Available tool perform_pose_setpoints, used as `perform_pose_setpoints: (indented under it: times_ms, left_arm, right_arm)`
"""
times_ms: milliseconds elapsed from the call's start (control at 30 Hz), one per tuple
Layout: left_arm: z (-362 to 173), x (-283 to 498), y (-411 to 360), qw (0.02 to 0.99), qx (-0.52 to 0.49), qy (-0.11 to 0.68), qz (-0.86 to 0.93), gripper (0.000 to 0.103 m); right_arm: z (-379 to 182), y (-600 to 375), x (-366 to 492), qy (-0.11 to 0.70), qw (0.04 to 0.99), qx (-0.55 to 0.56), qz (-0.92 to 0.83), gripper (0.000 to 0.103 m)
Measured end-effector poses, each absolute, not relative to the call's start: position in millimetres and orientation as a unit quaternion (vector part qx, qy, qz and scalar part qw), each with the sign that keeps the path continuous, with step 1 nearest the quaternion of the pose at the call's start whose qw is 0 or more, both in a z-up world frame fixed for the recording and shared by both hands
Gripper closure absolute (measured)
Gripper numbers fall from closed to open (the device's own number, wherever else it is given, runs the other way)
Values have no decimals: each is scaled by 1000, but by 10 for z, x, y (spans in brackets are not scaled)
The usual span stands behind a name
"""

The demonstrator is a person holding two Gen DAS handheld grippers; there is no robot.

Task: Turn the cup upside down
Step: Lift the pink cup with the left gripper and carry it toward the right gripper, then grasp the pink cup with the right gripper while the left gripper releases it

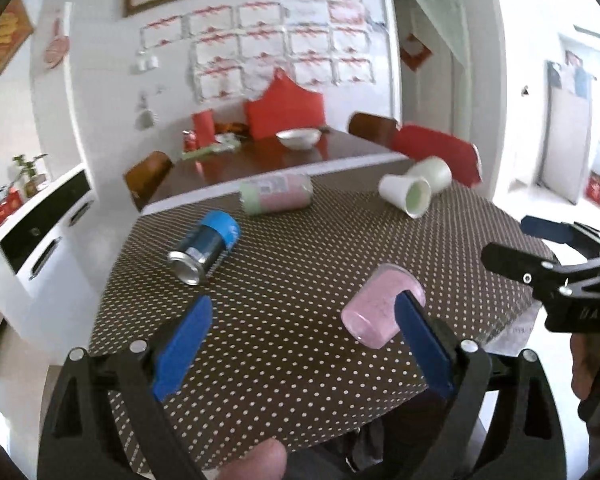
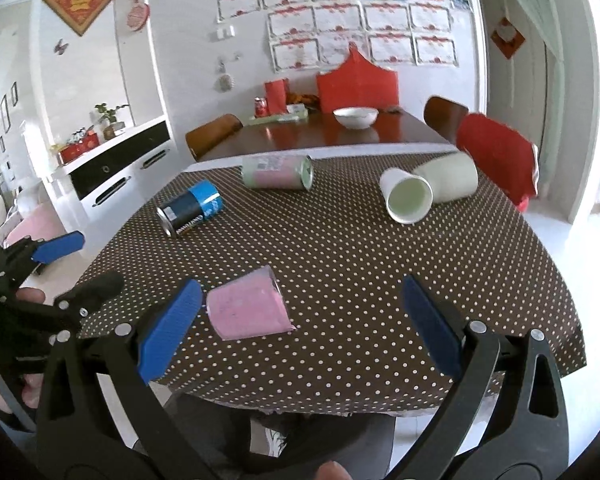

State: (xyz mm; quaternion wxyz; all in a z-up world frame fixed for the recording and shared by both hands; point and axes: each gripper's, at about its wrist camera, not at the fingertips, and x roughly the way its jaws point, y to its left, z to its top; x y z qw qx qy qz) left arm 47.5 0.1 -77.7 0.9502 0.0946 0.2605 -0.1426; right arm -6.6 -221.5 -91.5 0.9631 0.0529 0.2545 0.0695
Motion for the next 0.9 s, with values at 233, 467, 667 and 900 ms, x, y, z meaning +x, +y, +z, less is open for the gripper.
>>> perform_pose_setpoints:
  times_ms: [233,467,667,900]
  left_arm:
    - [-652,187,105,965,65,234,-94,12]
    - [-600,97,205,973,37,222,-50,12]
    - [-573,2,317,980,10,200,-23,12]
    - [-594,11,348,981,3,194,-16,12]
  right_arm:
    - [-839,-2111,-156,243,965,28,97,6]
    - [-858,-1993,-158,237,965,9,112,6]
    - [-843,-1939,-122,234,963,-32,130,6]
    - [-850,-1763,-30,225,945,-139,191,6]
